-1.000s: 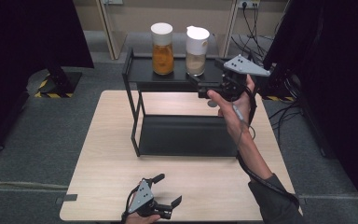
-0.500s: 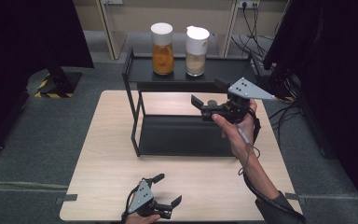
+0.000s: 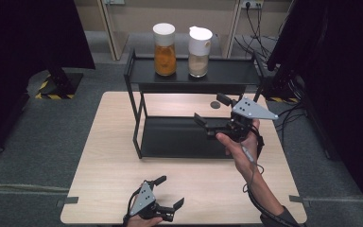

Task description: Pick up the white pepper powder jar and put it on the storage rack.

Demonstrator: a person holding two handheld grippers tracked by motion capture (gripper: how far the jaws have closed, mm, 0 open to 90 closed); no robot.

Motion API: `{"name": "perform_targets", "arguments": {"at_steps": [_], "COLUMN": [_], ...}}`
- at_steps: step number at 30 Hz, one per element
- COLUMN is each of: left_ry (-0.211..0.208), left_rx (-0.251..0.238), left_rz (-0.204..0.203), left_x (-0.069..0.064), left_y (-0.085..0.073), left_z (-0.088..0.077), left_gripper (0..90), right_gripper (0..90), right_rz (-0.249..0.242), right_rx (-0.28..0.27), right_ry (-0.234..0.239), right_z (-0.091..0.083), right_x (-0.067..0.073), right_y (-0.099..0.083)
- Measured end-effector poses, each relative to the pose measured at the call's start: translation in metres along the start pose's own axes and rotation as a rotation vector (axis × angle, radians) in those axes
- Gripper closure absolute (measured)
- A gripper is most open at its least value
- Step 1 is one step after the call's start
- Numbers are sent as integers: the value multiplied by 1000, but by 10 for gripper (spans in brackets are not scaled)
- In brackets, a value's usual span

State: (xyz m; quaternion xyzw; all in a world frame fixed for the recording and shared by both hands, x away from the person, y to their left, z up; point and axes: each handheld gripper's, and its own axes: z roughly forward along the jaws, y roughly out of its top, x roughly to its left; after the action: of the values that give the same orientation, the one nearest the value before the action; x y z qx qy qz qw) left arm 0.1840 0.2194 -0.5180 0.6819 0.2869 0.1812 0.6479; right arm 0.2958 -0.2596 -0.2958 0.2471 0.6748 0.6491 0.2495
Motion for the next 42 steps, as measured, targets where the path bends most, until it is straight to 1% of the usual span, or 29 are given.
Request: {"name": "perform_targets", "arguments": {"at_steps": [7,13,18,25,27,31,42], "left_ry": [5,5,5,6,7,11,17], "left_rx": [-3,-4,-2,-1,-1,-3,-5], "left_rz": [-1,-2,1,2,1,1,0], "left_x": [0,0,0,0,0,1,2], "left_y": [0,0,0,0,0,0,0], "left_z": [0,0,0,0,0,0,-1], "left_gripper": [16,15,16,15,15,15,16], "right_gripper": [4,4,4,4,4,4,4], "right_rz": [0,-8,-3,-14,-4,-2,25], "right_rx": [-2,4,1,21,22,33,60], "right_ry": [19,21,28,29,33,34,43], "right_z": [-8,-17,-24,-30,-30,-32,-37], "right_x": [3,10,15,21,22,24,28], "right_y": [-17,-36,-51,-69,-74,-84,-108]}}
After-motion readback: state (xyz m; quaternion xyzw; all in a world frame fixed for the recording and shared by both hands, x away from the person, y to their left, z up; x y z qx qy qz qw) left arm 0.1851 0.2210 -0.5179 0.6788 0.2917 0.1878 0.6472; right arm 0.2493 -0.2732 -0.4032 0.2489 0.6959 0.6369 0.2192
